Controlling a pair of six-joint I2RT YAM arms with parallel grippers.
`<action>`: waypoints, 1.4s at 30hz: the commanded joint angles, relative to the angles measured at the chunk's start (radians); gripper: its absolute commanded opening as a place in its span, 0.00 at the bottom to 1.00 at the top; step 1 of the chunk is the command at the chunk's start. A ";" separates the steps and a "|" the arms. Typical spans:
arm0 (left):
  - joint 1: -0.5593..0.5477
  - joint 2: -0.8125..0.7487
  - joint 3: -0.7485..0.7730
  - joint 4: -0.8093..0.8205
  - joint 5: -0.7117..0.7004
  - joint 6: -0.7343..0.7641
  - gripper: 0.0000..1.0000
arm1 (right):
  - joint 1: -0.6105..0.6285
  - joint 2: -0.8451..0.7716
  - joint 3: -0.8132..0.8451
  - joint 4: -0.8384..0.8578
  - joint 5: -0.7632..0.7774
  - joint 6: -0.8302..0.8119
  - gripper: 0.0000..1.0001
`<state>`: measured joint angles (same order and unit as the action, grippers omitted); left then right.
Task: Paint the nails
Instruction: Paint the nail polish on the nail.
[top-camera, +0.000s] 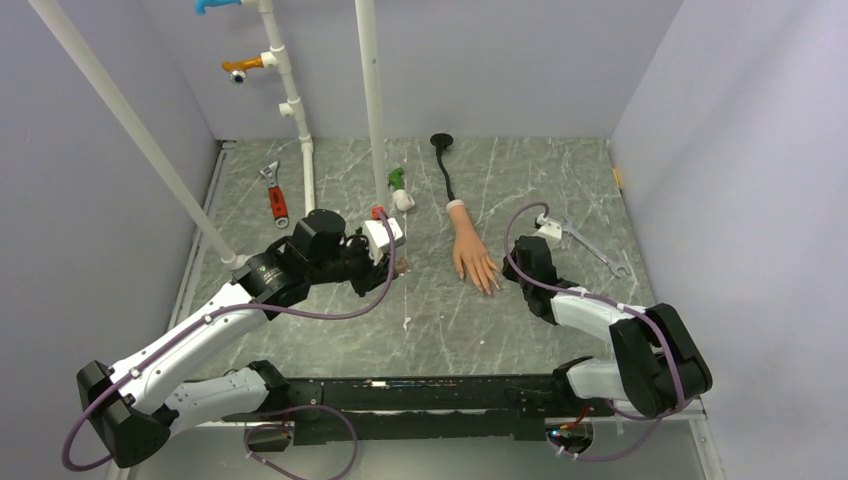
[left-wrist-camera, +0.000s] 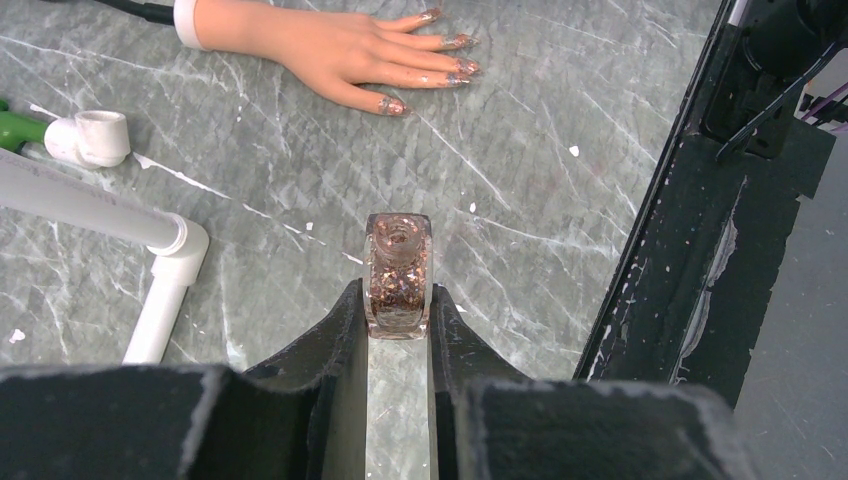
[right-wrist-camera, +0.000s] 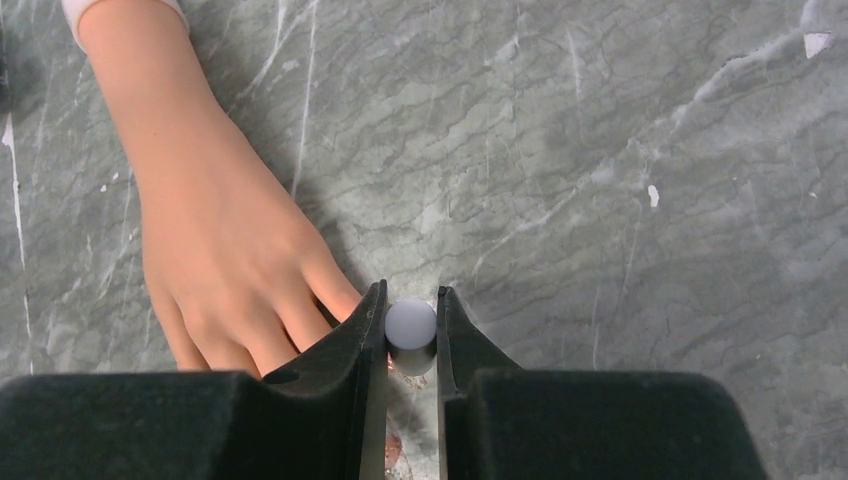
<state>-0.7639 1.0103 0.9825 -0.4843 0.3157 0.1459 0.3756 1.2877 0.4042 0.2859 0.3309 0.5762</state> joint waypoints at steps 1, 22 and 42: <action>-0.006 -0.024 0.047 0.020 -0.007 0.012 0.00 | -0.004 -0.039 -0.022 0.022 -0.002 0.007 0.00; -0.006 -0.024 0.049 0.018 -0.004 0.011 0.00 | -0.004 -0.122 -0.045 -0.011 0.010 0.001 0.00; -0.006 -0.025 0.048 0.018 -0.009 0.013 0.00 | -0.005 -0.018 0.021 0.041 0.010 0.001 0.00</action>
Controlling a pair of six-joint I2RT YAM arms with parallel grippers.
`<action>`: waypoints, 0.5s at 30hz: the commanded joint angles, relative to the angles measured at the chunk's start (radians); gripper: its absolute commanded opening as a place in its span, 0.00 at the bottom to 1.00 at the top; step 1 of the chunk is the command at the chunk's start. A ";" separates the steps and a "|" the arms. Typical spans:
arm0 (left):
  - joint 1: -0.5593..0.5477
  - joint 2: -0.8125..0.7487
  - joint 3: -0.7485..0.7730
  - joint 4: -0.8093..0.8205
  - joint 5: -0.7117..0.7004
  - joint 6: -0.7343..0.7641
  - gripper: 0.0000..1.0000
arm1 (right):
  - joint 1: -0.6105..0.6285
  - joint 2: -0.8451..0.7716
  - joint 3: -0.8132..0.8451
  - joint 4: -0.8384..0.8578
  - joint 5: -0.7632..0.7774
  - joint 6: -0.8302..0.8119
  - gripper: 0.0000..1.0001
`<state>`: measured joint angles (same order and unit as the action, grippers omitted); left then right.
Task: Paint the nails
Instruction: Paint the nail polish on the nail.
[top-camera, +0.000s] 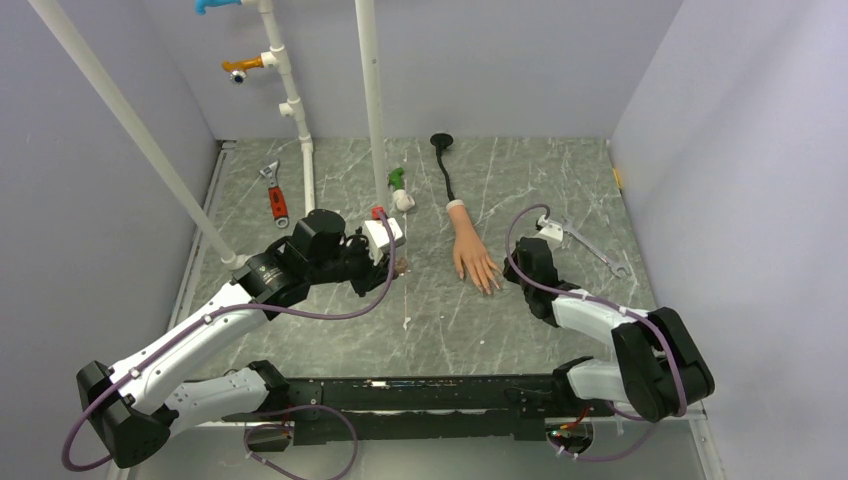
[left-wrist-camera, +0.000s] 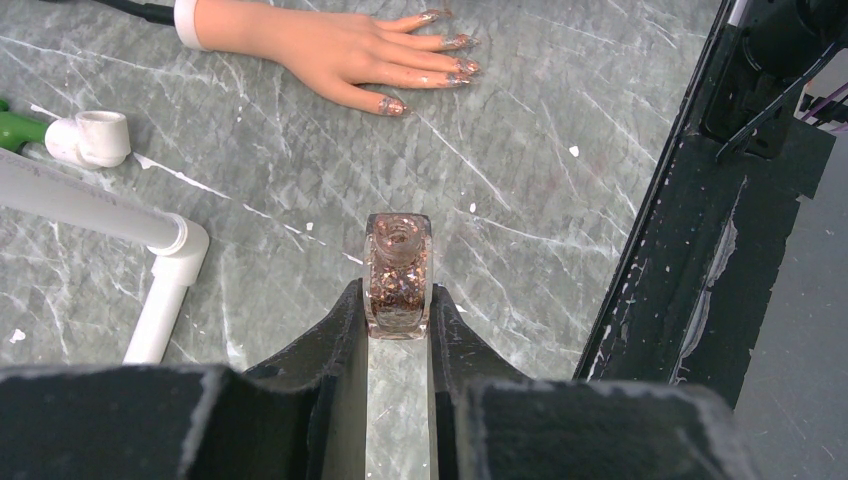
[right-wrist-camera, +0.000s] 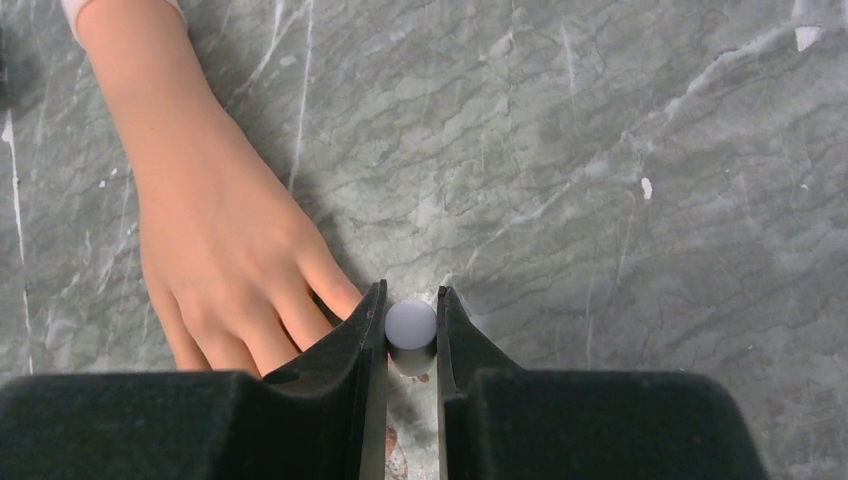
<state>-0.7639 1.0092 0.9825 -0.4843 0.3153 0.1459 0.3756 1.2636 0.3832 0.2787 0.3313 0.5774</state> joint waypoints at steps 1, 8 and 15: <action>-0.007 -0.026 0.047 0.019 -0.007 0.012 0.00 | -0.004 0.008 0.044 0.049 0.008 0.000 0.00; -0.006 -0.026 0.048 0.018 -0.007 0.012 0.00 | -0.004 0.031 0.061 0.060 -0.002 0.007 0.00; -0.006 -0.021 0.050 0.017 -0.004 0.012 0.00 | -0.005 0.024 0.072 0.050 -0.008 0.012 0.00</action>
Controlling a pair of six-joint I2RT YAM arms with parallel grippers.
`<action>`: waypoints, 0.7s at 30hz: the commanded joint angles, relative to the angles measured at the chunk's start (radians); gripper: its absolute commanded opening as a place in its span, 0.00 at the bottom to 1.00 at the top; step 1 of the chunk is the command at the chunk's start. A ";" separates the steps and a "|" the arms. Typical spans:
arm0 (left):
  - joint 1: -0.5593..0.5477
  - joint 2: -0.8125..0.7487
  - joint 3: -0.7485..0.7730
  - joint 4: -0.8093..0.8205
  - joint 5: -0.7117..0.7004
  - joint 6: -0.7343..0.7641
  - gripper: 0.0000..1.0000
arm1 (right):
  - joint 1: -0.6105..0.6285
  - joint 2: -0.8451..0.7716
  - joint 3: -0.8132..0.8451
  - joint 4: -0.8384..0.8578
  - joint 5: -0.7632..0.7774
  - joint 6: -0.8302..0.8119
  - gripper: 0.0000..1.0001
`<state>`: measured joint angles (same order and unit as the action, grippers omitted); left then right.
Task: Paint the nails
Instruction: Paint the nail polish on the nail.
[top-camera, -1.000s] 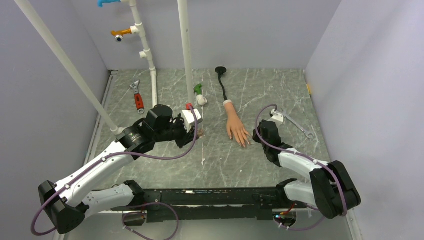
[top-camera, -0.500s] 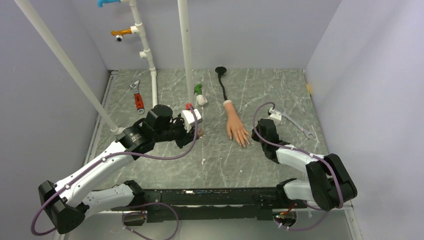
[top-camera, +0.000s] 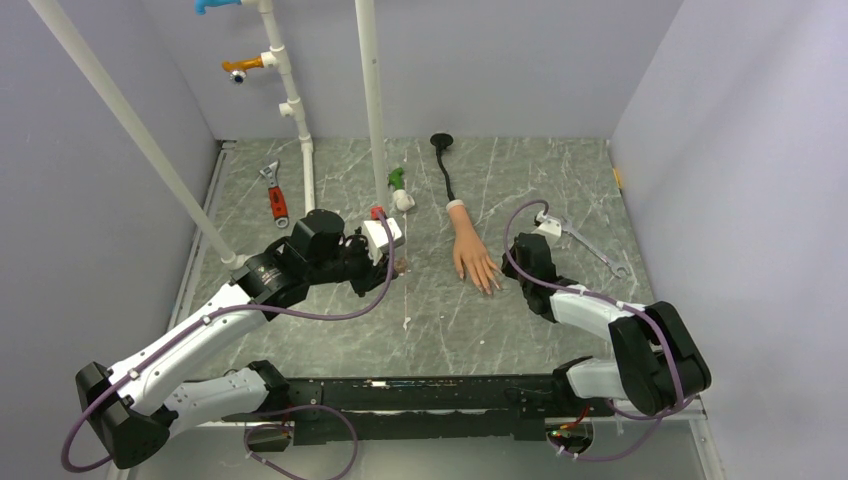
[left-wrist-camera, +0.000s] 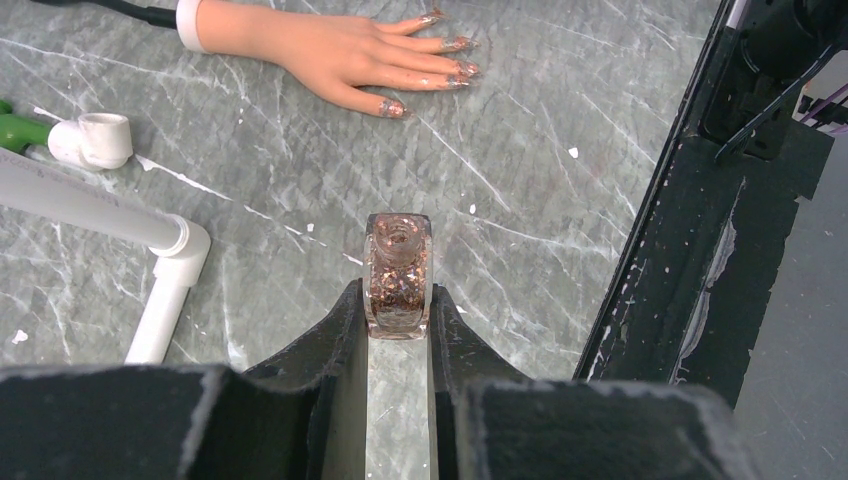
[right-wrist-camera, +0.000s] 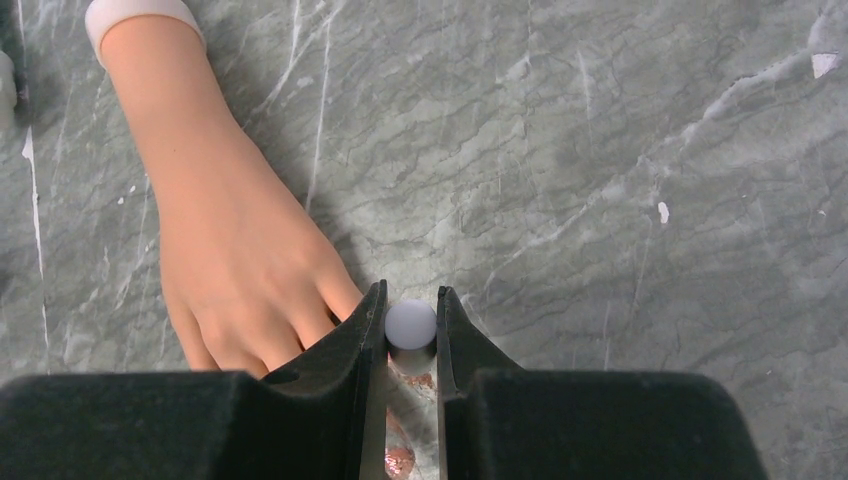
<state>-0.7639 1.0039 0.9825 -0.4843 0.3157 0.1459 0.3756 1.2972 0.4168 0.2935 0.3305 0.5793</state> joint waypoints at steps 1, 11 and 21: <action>-0.006 -0.018 0.050 0.017 -0.006 0.013 0.00 | -0.004 -0.015 0.037 0.036 -0.007 0.010 0.00; -0.007 -0.019 0.048 0.019 -0.010 0.013 0.00 | -0.005 -0.012 0.009 0.044 -0.014 0.017 0.00; -0.006 -0.022 0.048 0.018 -0.013 0.014 0.00 | -0.004 -0.043 -0.030 0.028 -0.011 0.016 0.00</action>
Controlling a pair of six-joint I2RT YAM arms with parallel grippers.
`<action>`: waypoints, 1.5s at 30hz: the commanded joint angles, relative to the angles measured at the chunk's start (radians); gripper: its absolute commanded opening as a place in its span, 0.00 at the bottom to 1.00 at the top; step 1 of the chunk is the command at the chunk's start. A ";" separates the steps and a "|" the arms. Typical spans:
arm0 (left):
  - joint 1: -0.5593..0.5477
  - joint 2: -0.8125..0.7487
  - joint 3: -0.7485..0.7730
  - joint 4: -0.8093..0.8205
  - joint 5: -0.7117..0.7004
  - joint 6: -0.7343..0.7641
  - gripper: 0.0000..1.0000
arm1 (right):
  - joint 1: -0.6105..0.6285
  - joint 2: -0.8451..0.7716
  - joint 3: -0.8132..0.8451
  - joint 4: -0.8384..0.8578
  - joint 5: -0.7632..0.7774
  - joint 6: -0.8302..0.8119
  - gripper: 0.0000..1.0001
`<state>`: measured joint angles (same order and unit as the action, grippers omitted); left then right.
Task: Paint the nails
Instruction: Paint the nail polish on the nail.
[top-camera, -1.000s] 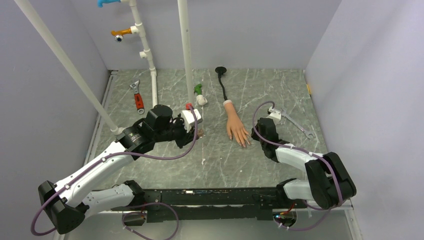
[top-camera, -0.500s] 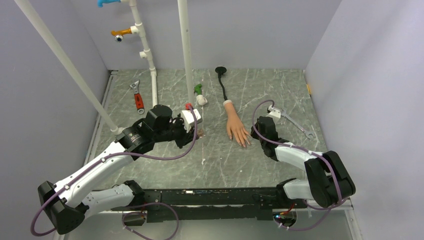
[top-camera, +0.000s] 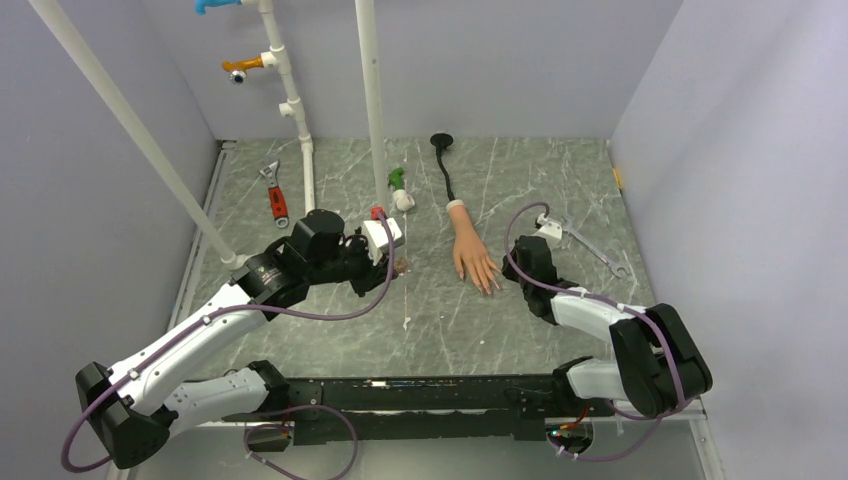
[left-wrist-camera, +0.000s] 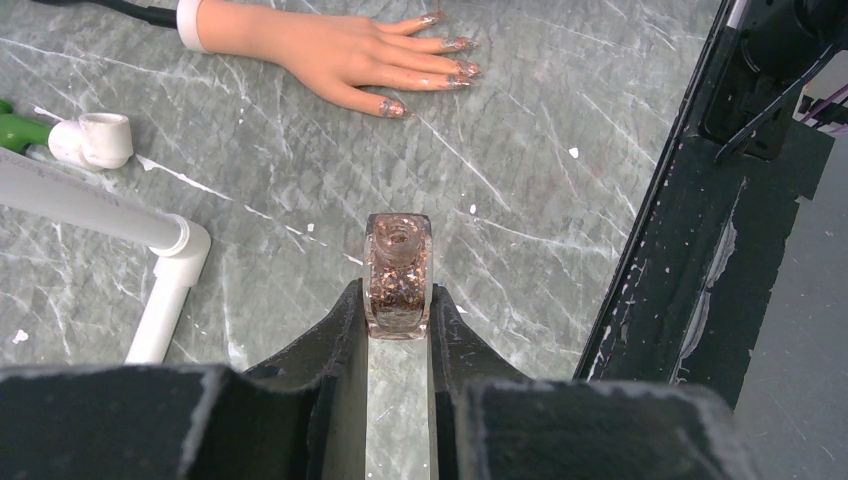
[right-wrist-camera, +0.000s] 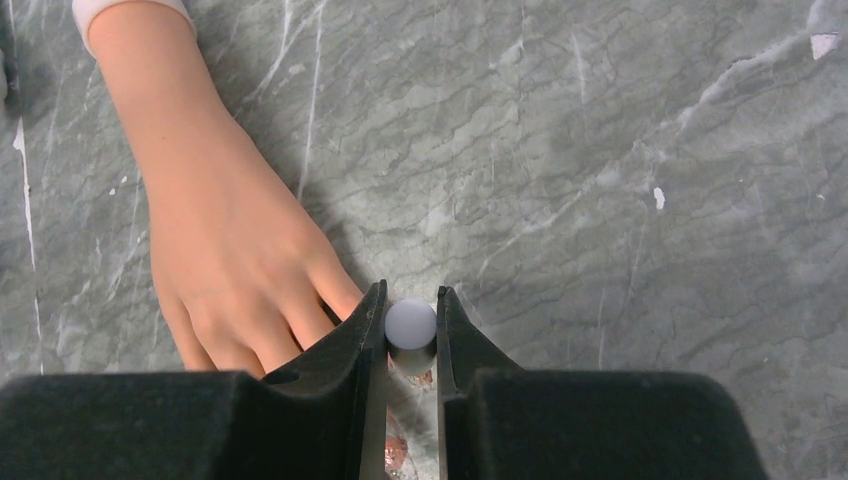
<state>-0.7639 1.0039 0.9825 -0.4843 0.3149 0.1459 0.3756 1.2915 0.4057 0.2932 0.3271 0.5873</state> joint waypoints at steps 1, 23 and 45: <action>-0.006 -0.023 0.047 0.018 -0.013 0.014 0.00 | -0.004 -0.042 -0.020 0.025 -0.008 0.008 0.00; -0.006 -0.023 0.049 0.017 -0.013 0.012 0.00 | -0.005 -0.053 -0.009 0.022 0.003 -0.001 0.00; -0.006 -0.031 0.049 0.017 -0.013 0.014 0.00 | -0.005 -0.007 0.034 0.031 0.007 -0.002 0.00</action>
<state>-0.7639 1.0023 0.9825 -0.4843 0.3077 0.1459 0.3756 1.2888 0.4252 0.2928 0.3233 0.5838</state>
